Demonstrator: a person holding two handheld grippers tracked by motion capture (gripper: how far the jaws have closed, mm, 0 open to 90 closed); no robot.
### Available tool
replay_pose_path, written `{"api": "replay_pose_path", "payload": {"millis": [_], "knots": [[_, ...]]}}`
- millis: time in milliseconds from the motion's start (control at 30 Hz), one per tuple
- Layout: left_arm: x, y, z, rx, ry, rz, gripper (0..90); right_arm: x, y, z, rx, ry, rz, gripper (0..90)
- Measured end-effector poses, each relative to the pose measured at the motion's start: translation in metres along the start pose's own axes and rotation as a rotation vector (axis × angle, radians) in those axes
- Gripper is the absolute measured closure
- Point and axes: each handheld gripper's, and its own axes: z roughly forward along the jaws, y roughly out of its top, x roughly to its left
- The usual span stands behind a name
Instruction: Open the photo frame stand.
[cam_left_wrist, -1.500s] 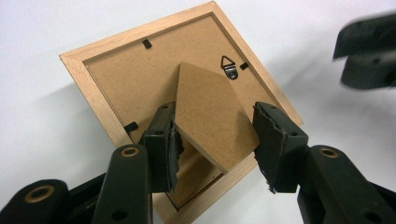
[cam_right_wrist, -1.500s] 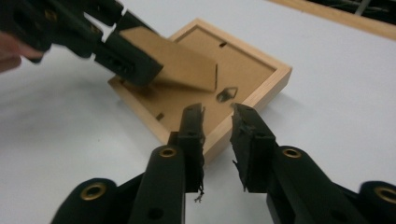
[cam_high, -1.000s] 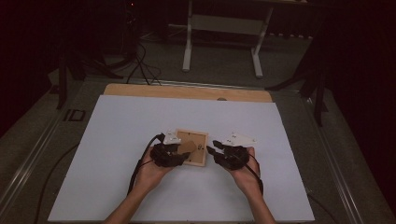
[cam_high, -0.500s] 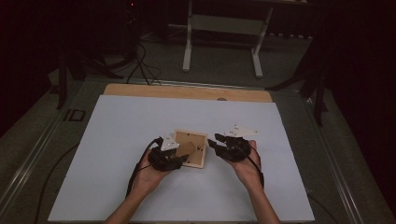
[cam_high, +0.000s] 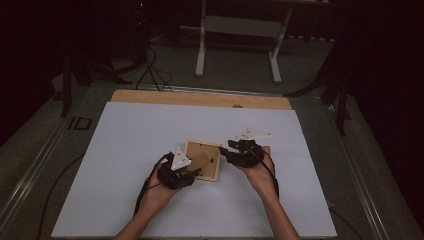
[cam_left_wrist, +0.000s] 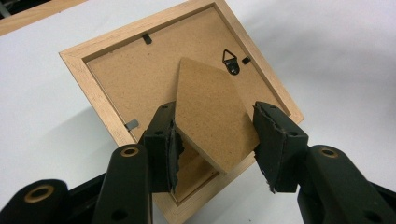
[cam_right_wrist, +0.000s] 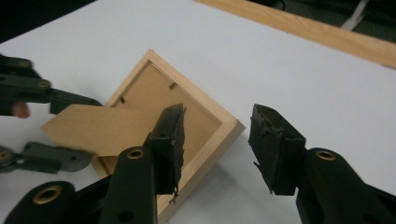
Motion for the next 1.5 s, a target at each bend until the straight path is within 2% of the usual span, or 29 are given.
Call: {"api": "replay_pose_path", "payload": {"millis": [167, 333, 433, 467, 533, 933, 1100, 1200, 1367, 1500], "knots": [[-0.001, -0.001, -0.001, -0.003, 0.008, 0.006, 53.1, 0.000, -0.001, 0.009, 0.032, -0.005, 0.017, 50.8], [-0.001, -0.003, 0.000, -0.011, 0.007, 0.010, 53.1, -0.006, -0.001, 0.017, 0.045, 0.011, 0.065, 48.2], [-0.001, -0.004, 0.000, -0.015, 0.009, 0.011, 53.1, -0.008, -0.001, 0.020, 0.050, 0.019, 0.078, 47.2], [-0.001, -0.004, 0.000, -0.018, 0.010, 0.011, 53.1, -0.011, -0.002, 0.024, 0.058, 0.036, 0.103, 46.1], [-0.002, -0.005, 0.000, -0.022, 0.011, 0.011, 53.1, -0.013, -0.002, 0.026, 0.061, 0.042, 0.111, 45.5], [-0.002, -0.007, 0.000, -0.028, 0.015, 0.022, 53.0, -0.015, 0.000, 0.037, 0.085, 0.046, 0.120, 44.0], [-0.004, -0.010, -0.001, -0.035, 0.025, 0.038, 53.0, -0.017, -0.001, 0.039, 0.077, 0.082, 0.129, 43.8], [-0.004, -0.010, -0.001, -0.035, 0.025, 0.044, 52.9, -0.016, -0.001, 0.040, 0.077, 0.088, 0.125, 43.8], [-0.004, -0.011, -0.001, -0.033, 0.029, 0.053, 52.8, -0.013, -0.002, 0.045, 0.090, 0.102, 0.100, 42.8], [-0.005, -0.011, -0.001, -0.035, 0.036, 0.057, 52.7, -0.015, -0.003, 0.047, 0.092, 0.112, 0.117, 42.5]]}}
